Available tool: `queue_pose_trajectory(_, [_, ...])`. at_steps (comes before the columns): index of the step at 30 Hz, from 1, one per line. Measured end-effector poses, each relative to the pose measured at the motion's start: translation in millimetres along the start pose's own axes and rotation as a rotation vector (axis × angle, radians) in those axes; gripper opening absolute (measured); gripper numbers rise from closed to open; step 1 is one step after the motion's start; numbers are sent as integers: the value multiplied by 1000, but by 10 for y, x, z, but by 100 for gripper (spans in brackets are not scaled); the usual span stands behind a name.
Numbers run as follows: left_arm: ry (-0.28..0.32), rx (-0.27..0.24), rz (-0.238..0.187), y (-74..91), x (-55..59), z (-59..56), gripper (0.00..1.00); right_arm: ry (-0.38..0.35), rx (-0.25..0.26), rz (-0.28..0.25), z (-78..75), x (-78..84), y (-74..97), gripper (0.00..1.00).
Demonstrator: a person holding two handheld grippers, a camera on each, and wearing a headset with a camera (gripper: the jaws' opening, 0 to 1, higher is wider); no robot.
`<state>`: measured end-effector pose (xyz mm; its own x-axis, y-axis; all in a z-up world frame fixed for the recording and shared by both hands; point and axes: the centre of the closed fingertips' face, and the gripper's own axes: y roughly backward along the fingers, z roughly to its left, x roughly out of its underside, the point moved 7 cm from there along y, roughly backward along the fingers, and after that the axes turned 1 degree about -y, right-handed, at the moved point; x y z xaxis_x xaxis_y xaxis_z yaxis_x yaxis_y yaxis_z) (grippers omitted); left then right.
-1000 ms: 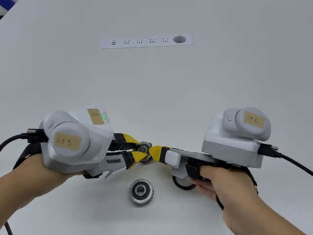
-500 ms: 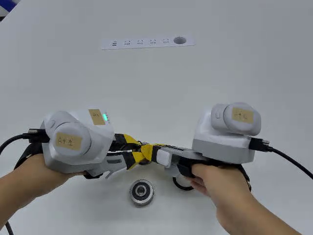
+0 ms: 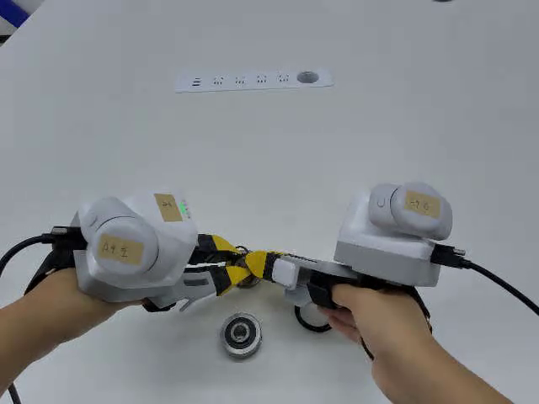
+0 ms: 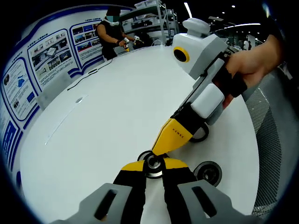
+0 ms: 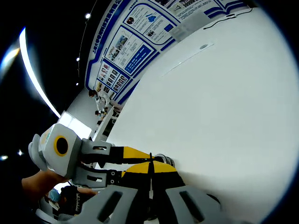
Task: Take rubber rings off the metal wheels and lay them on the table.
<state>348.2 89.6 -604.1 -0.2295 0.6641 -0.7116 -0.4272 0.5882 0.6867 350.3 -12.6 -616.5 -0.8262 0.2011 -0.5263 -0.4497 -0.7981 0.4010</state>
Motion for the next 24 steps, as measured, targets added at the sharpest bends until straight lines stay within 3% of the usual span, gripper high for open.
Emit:
queue_pose_trajectory(11, [-15, 0, 16, 0, -14, -1, 14, -60, 4, -9, -34, 15, 7, 1])
queue_pose_trajectory(13, [-54, -18, 22, 9, -26, 4, 16, -68, 3, -10, -36, 12, 8, 2])
queue_pose_trajectory(24, [-42, -32, 8, 114, -65, 21, 16, -95, -8, -24, -2, -6, 17, 2])
